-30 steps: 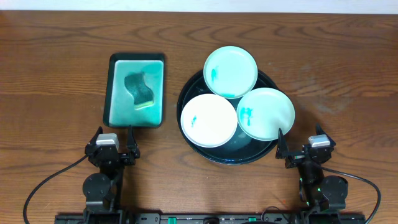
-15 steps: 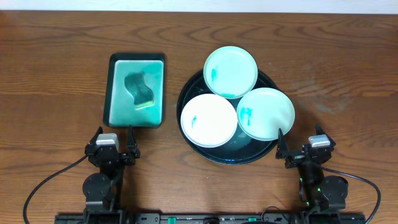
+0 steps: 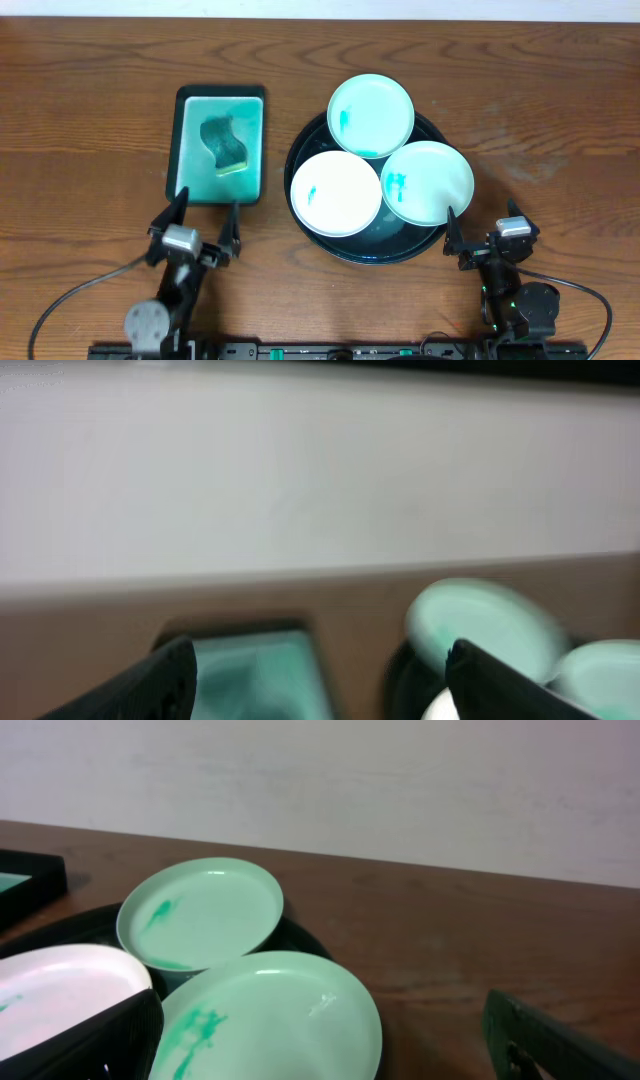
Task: Clean dirty plates on tray and stack at the side
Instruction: 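Move the left gripper over the sponge tray and lower it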
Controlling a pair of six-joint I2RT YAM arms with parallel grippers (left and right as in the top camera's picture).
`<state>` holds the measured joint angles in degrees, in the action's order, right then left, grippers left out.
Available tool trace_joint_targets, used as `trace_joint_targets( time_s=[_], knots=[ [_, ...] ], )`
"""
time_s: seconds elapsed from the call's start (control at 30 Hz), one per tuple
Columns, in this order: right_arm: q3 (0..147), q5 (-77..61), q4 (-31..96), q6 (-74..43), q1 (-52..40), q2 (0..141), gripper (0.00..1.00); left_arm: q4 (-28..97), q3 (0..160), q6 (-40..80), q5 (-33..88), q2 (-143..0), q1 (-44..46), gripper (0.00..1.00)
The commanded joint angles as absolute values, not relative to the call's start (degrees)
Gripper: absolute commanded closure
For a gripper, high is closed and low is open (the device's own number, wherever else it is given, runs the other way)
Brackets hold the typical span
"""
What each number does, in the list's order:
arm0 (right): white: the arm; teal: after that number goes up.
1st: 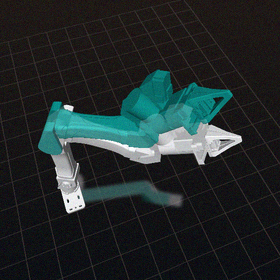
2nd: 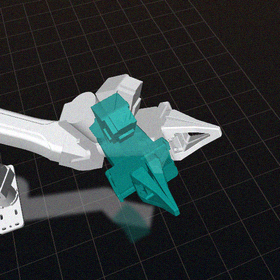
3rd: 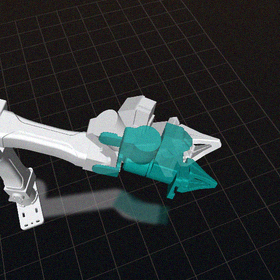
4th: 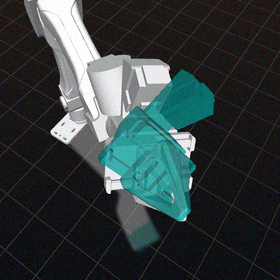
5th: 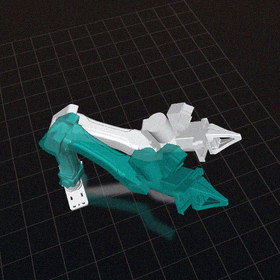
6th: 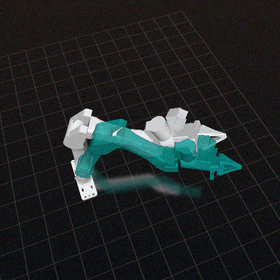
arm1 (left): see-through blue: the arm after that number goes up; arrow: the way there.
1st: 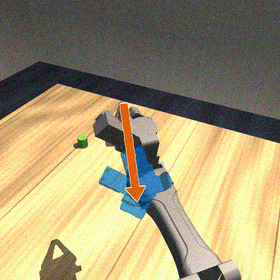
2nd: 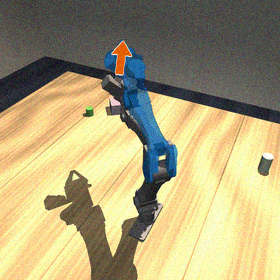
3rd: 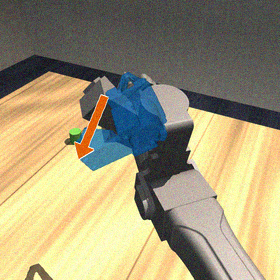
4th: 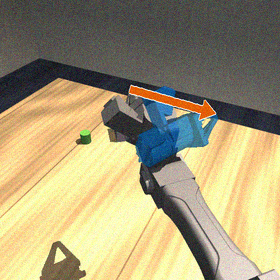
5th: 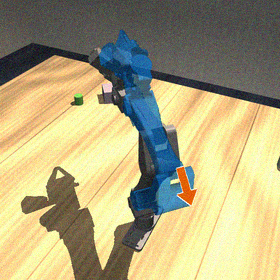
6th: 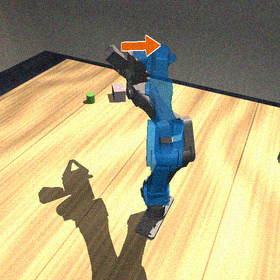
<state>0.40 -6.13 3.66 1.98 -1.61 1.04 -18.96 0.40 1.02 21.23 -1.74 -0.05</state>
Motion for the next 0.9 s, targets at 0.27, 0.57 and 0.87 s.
trace_joint_targets(
  time_s=[0.27, 0.57, 0.87],
  knots=[
    [0.32, -5.87, 3.84, 2.42, -1.54, 1.08, 0.01, -37.39, 2.28, 2.24, 28.69, -1.69, -0.25, 0.20],
    [0.32, -5.87, 3.84, 2.42, -1.54, 1.08, 0.01, -28.23, 15.40, 2.24, 19.44, -15.66, -0.25, 0.20],
    [0.32, -5.87, 3.84, 2.42, -1.54, 1.08, 0.01, 3.31, 50.39, 2.17, 45.54, -53.52, -0.25, 0.20]
  ],
)
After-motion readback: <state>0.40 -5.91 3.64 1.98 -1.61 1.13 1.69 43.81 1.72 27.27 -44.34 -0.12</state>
